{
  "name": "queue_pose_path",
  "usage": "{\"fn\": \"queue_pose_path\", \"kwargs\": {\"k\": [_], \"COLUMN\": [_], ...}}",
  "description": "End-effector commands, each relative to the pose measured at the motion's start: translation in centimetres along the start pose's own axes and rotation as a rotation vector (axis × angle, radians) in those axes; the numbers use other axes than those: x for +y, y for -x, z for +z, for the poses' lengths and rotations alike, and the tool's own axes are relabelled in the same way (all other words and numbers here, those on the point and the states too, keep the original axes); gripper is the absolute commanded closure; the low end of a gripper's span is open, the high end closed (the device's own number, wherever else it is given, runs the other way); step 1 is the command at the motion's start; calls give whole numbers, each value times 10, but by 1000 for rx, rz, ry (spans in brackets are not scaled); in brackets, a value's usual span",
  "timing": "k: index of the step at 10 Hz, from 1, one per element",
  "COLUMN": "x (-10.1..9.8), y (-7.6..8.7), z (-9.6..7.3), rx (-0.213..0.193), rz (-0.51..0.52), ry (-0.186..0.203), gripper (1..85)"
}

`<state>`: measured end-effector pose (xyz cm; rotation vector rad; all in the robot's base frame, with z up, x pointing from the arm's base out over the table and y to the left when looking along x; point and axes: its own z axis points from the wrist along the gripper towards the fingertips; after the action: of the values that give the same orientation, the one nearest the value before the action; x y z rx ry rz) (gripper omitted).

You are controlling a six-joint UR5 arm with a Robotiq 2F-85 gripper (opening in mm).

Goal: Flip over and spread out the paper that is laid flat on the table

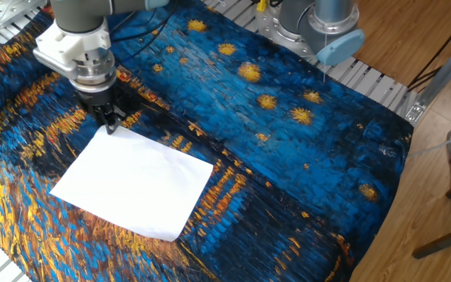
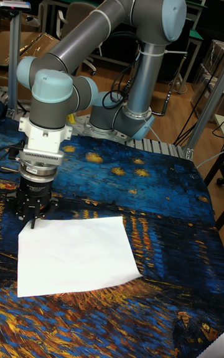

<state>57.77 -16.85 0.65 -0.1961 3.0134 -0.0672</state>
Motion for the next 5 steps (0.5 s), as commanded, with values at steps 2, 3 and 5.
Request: {"fn": "queue_pose_path", "kwargs": {"k": [2, 3, 5], "x": [-5, -6, -11], "y": [-4, -3, 0], "z": [-3, -4, -10], "rx": [18, 21, 24], "rz": [33, 35, 33], "ry": [-22, -29, -46], "gripper": [717, 750, 810]}}
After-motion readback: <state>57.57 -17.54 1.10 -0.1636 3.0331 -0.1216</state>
